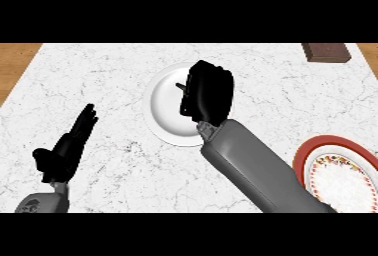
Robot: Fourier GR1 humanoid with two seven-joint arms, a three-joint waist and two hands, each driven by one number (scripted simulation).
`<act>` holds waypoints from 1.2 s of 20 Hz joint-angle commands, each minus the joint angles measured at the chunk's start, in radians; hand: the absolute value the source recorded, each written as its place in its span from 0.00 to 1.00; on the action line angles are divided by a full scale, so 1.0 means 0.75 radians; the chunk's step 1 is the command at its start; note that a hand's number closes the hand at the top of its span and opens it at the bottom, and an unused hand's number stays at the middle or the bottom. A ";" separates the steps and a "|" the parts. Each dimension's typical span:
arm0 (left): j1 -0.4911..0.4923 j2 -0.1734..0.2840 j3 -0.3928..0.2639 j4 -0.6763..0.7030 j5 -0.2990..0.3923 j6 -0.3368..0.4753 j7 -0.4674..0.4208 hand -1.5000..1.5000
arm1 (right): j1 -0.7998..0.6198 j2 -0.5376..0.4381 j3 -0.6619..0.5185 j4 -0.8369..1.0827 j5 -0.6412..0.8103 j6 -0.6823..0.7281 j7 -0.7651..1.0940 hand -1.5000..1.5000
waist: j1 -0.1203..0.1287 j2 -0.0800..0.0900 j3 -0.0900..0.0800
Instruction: Pick the eggplant from the plate and place it in the plate
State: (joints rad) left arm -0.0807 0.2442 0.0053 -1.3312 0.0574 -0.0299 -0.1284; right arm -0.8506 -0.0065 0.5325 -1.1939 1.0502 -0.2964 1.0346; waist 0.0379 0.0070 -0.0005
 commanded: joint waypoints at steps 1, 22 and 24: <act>-0.071 0.019 0.011 -0.004 0.016 -0.027 0.044 0.50 | -0.039 0.008 -0.034 0.165 -0.037 -0.326 0.106 1.00 | 0.016 0.009 0.001; -0.002 0.032 0.048 -0.012 0.016 -0.033 0.023 0.50 | 0.036 0.008 -0.177 0.203 -0.341 -1.165 -0.056 0.00 | -0.018 -0.010 0.003; -0.028 -0.012 0.048 0.073 -0.022 0.027 -0.026 0.50 | 0.187 0.008 -0.182 0.084 -0.390 -1.206 -0.185 0.00 | -0.063 -0.008 0.002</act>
State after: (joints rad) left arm -0.0962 0.2428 0.0242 -1.3142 0.0466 -0.0279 -0.1208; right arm -0.8192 -0.0052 0.3980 -1.0143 0.8108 -1.0337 0.9284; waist 0.0199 0.0037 0.0012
